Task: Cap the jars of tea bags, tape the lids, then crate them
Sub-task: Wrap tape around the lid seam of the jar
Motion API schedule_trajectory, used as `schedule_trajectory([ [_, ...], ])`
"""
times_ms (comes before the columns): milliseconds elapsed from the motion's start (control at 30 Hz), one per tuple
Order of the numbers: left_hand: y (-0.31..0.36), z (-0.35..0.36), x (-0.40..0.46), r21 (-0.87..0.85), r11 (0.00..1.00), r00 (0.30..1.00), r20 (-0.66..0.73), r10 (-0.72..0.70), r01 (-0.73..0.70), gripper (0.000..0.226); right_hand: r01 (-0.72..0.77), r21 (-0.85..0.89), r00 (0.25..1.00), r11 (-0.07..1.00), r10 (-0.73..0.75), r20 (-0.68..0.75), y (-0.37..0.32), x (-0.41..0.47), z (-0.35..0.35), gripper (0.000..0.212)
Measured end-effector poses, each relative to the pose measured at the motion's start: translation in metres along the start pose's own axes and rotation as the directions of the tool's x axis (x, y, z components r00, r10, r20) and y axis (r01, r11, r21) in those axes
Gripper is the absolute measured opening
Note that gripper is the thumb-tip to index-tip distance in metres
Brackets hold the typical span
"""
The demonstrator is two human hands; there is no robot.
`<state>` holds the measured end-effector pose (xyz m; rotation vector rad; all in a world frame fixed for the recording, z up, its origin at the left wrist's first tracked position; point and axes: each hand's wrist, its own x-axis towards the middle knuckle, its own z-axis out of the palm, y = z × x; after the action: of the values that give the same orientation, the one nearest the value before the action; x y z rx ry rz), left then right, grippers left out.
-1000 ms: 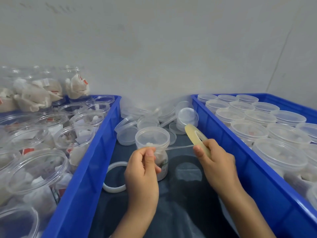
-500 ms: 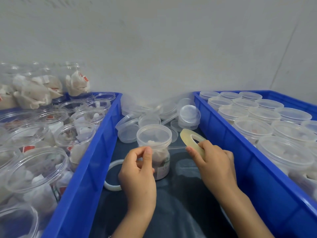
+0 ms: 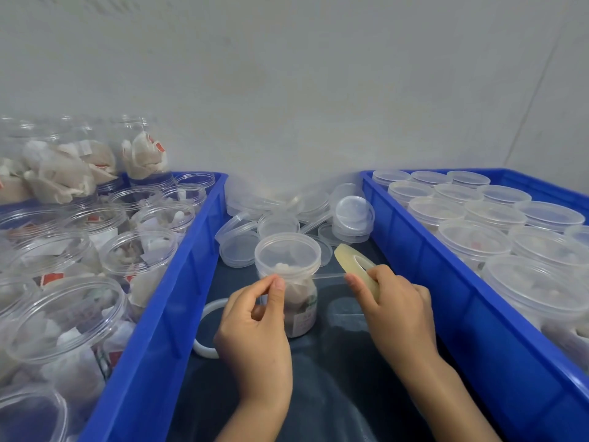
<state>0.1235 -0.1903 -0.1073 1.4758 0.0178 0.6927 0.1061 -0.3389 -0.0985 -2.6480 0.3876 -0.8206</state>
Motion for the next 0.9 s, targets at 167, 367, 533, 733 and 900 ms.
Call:
schedule_trajectory([
  [167,0.002,0.0,0.002,-0.031,1.0,1.0,-0.011,-0.005,0.005,0.013,0.014,0.011,1.0,1.0,-0.014,0.006,-0.003,-0.002,0.001,0.066],
  [367,0.007,0.003,-0.001,-0.058,0.996,0.997,-0.041,0.059,-0.061,0.028,0.006,0.027,1.0,1.0,-0.006,-0.01,-0.004,-0.004,0.0,0.069],
  [533,-0.005,0.001,0.004,0.173,0.974,0.983,-0.085,0.16,-0.144,0.011,0.014,0.014,1.0,1.0,-0.014,-0.005,-0.004,-0.008,-0.001,0.068],
  [733,-0.01,0.001,0.006,0.295,0.924,0.961,-0.054,0.272,-0.245,0.008,-0.004,0.015,1.0,1.0,0.004,0.009,0.002,-0.007,0.005,0.071],
  [900,-0.013,0.0,0.009,0.274,0.944,0.975,-0.07,0.212,-0.185,0.008,0.009,0.031,1.0,0.999,-0.009,0.001,0.005,-0.006,0.011,0.071],
])
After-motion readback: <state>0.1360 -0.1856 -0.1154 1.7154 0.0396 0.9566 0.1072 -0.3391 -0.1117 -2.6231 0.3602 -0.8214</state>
